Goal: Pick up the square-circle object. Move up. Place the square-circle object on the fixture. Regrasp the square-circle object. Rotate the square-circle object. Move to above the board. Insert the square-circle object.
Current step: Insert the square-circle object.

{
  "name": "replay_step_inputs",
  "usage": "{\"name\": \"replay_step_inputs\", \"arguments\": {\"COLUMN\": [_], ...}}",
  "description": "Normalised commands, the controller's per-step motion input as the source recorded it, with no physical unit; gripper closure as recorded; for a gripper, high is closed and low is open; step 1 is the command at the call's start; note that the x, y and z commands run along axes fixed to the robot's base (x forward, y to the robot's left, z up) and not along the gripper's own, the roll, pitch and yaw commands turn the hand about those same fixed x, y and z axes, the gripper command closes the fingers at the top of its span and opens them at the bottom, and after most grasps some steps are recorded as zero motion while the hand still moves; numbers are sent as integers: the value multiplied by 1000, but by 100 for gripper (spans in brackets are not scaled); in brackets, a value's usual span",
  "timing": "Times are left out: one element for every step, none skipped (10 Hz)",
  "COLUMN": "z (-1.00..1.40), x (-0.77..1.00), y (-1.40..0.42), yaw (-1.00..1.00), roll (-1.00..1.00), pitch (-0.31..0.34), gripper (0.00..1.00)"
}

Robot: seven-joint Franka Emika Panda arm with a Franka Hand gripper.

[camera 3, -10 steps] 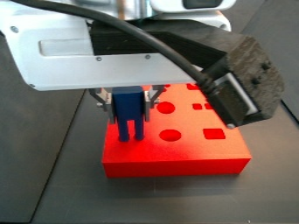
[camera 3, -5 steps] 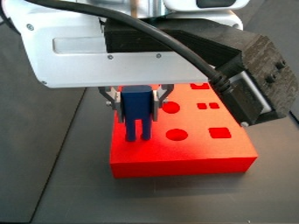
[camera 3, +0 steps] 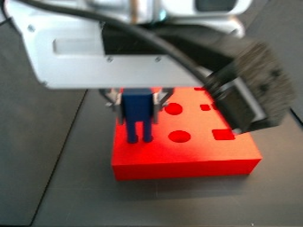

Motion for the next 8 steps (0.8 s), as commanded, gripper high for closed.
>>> {"name": "replay_step_inputs", "arguments": {"z": [-791,-891,-1000,-1000,-1000,-631,-640,-631], "x": [-274,-74,46,266,0,77,14,-6], "y": [0,-71,-111,-157,-231,-103,-220,-657], "yaw": [377,257,83,0,-289,-97,-40,114], "roll": [10,0,0,0,0,-164,-111,43], "pitch": [-203,-149,-91,-11,-109,-214,-246,-281], "gripper": [100,100,100,100,100,100,100,100]}}
